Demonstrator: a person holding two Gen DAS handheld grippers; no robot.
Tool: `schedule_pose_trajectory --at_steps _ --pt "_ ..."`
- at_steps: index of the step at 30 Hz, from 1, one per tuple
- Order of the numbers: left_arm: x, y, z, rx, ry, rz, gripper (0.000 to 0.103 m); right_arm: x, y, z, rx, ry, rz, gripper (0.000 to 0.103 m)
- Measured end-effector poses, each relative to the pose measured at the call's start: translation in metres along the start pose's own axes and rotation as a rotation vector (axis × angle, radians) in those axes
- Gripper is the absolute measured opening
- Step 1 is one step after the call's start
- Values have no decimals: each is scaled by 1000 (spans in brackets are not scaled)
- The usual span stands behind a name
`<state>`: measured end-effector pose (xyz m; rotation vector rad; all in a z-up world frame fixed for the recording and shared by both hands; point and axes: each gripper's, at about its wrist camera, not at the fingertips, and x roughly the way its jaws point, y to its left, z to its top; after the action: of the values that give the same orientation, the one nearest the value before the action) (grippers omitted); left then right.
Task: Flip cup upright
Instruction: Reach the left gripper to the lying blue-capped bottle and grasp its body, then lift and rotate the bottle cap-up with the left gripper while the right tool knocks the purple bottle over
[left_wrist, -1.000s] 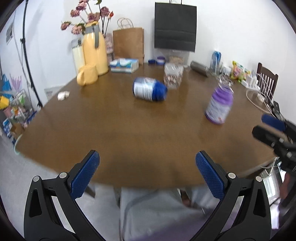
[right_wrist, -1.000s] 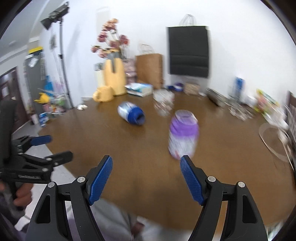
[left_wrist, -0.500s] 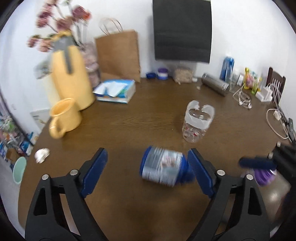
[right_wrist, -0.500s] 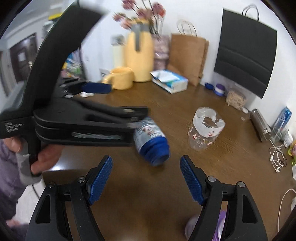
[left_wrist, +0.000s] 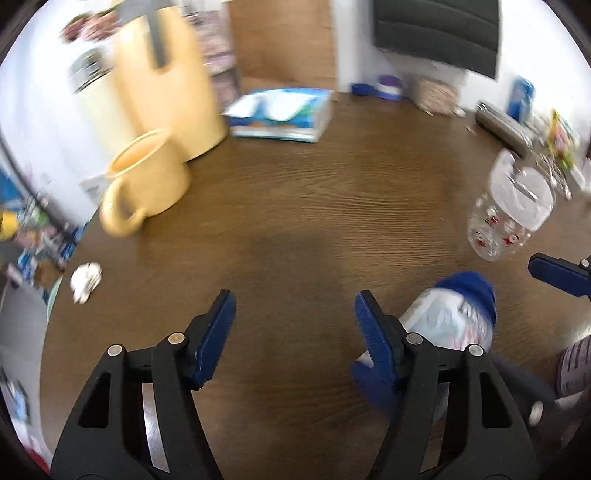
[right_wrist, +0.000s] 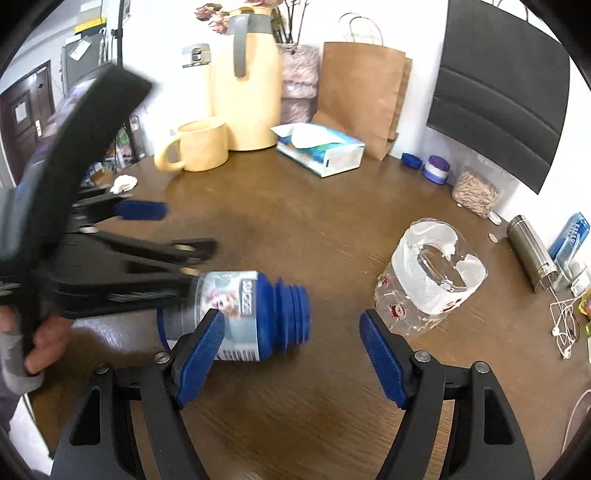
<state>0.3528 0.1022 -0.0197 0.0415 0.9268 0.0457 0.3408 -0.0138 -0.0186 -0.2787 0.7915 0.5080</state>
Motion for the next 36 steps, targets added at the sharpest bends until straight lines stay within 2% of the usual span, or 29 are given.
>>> schedule_pose_trajectory --at_steps 4,5,7,9,13,14,15,16,17,20,22,26,28,31,34,36 --pt "-20 16 -9 -62 -3 -130 67 0 -3 1 41 12 20 80" --pt "-25 18 -11 -62 -11 -142 70 -7 -5 2 49 -3 35 80" --pt "-40 20 -16 -54 -53 -118 77 -30 -6 2 62 -42 37 80" --pt "-52 14 -15 2 -95 -155 87 -50 -11 6 76 -83 37 80" --pt "-38 -15 2 108 -51 -208 88 -75 -22 18 121 -91 103 80" --pt "-31 -23 6 121 -23 -239 87 -78 -24 20 128 -87 103 80" --pt "-20 -36 10 150 16 -264 78 -84 -27 21 129 -88 101 80" --pt "-12 -44 9 180 45 -258 63 -90 -29 22 125 -97 100 80" --pt "0 -55 7 222 101 -258 60 -96 -32 25 114 -97 100 80" --pt "0 -63 4 239 77 -246 59 -98 -41 32 88 -67 113 80" --pt "-2 -56 5 178 71 -260 59 -90 -46 41 79 -31 136 80" --pt "-12 -40 10 76 11 -250 59 -51 -55 66 75 67 268 80" --pt "-21 -26 13 -5 -28 -235 59 -39 -57 72 84 53 295 80" --pt "-34 -12 8 -100 -90 -235 59 -26 -68 71 133 -39 417 80" --pt "-41 -6 3 -157 -124 -246 59 -11 -67 57 212 -58 530 80" --pt "-43 -7 3 -154 -136 -230 59 -3 -59 54 203 -44 518 80"
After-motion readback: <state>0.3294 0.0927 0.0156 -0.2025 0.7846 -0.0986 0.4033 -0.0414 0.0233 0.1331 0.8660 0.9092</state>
